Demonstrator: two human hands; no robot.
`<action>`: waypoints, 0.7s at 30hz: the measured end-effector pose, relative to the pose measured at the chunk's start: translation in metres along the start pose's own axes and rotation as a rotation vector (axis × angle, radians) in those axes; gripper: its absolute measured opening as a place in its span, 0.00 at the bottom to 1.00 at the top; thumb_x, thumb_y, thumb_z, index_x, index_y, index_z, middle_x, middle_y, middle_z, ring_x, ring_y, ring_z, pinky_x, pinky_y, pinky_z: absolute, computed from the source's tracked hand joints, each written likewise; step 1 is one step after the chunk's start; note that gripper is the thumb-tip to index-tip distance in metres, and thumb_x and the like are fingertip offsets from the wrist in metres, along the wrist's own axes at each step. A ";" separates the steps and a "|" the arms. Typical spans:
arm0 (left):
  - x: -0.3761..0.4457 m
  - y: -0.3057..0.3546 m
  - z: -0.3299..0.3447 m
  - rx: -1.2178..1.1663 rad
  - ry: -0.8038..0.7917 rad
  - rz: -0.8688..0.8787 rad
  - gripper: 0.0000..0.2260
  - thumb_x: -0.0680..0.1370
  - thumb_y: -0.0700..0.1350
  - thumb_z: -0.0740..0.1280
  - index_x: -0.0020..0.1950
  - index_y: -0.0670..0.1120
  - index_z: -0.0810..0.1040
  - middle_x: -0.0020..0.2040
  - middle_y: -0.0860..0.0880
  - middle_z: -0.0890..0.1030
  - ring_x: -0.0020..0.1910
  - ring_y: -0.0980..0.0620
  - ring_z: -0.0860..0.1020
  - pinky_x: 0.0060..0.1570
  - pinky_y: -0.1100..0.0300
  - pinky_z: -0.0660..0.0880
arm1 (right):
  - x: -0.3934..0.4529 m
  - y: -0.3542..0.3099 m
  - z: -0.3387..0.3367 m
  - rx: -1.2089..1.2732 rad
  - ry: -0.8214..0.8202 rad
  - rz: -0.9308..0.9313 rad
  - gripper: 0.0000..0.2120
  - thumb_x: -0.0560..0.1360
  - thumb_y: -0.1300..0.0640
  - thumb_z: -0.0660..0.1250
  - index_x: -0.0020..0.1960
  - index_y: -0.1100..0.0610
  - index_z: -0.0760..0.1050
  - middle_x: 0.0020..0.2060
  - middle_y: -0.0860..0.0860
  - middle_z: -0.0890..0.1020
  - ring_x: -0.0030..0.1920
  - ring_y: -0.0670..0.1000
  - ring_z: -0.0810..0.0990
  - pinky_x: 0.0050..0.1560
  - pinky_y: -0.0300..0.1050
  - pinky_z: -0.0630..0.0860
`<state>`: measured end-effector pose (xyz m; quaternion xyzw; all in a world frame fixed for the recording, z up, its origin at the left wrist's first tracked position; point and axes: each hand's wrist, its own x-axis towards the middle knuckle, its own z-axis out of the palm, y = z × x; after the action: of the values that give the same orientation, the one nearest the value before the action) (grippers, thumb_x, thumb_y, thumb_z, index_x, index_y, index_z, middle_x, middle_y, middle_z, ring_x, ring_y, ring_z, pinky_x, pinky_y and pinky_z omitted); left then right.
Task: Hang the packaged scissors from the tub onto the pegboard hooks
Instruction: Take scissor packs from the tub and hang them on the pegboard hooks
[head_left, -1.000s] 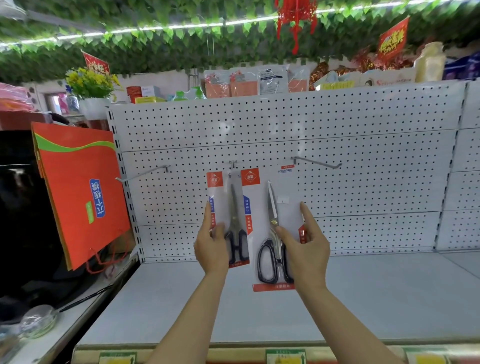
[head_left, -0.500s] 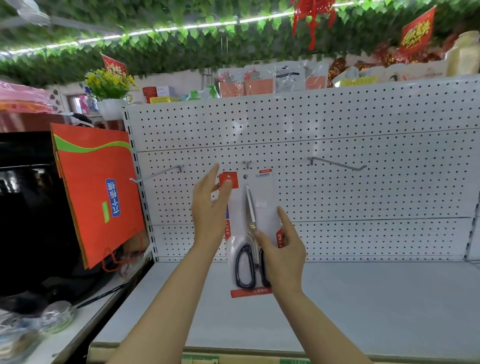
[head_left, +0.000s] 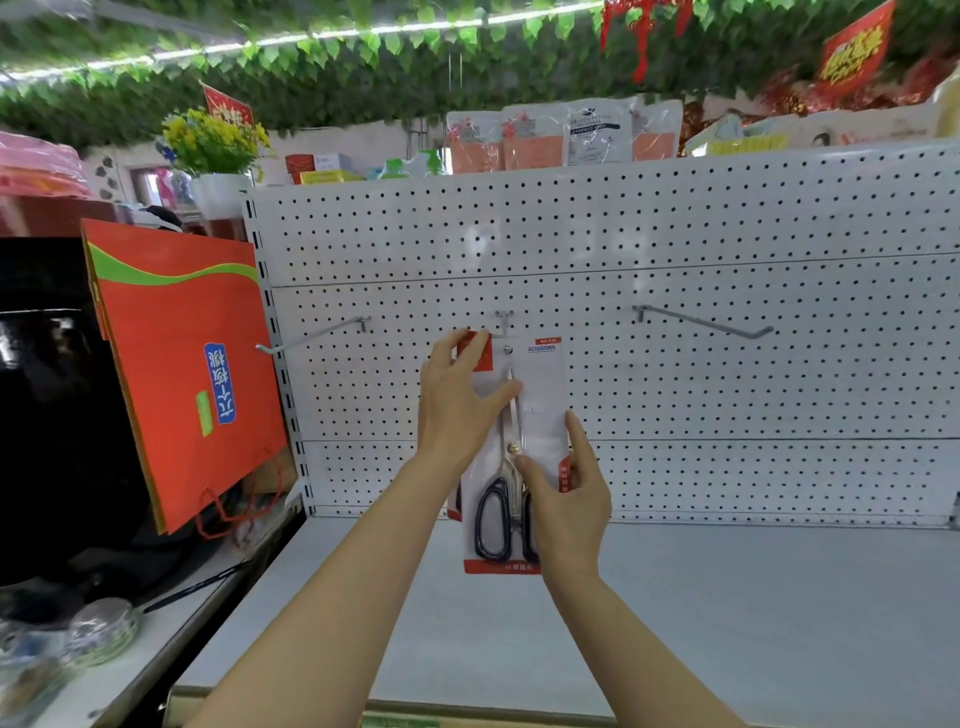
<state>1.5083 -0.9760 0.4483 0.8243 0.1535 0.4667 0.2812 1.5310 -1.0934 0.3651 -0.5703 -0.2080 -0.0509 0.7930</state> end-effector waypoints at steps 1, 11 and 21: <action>0.002 -0.002 0.002 0.005 -0.002 -0.003 0.32 0.73 0.52 0.74 0.75 0.51 0.68 0.71 0.56 0.65 0.70 0.54 0.64 0.65 0.62 0.62 | 0.003 0.004 0.001 -0.019 0.002 -0.006 0.29 0.72 0.57 0.73 0.68 0.38 0.69 0.54 0.32 0.77 0.55 0.36 0.75 0.57 0.32 0.71; 0.026 -0.018 0.019 0.077 0.028 0.036 0.30 0.74 0.52 0.73 0.75 0.49 0.68 0.71 0.53 0.66 0.69 0.52 0.65 0.60 0.64 0.62 | 0.039 0.040 0.013 -0.205 0.022 -0.058 0.26 0.81 0.65 0.54 0.70 0.39 0.67 0.44 0.38 0.74 0.44 0.40 0.74 0.49 0.35 0.69; 0.039 -0.034 0.028 0.110 0.020 0.098 0.31 0.74 0.51 0.73 0.75 0.51 0.67 0.73 0.54 0.63 0.70 0.50 0.63 0.59 0.60 0.67 | 0.062 0.052 0.010 -0.383 -0.058 -0.093 0.26 0.79 0.62 0.57 0.72 0.38 0.65 0.42 0.47 0.77 0.39 0.49 0.74 0.42 0.47 0.76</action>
<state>1.5524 -0.9380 0.4430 0.8405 0.1411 0.4789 0.2106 1.6015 -1.0568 0.3460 -0.7017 -0.2435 -0.1096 0.6605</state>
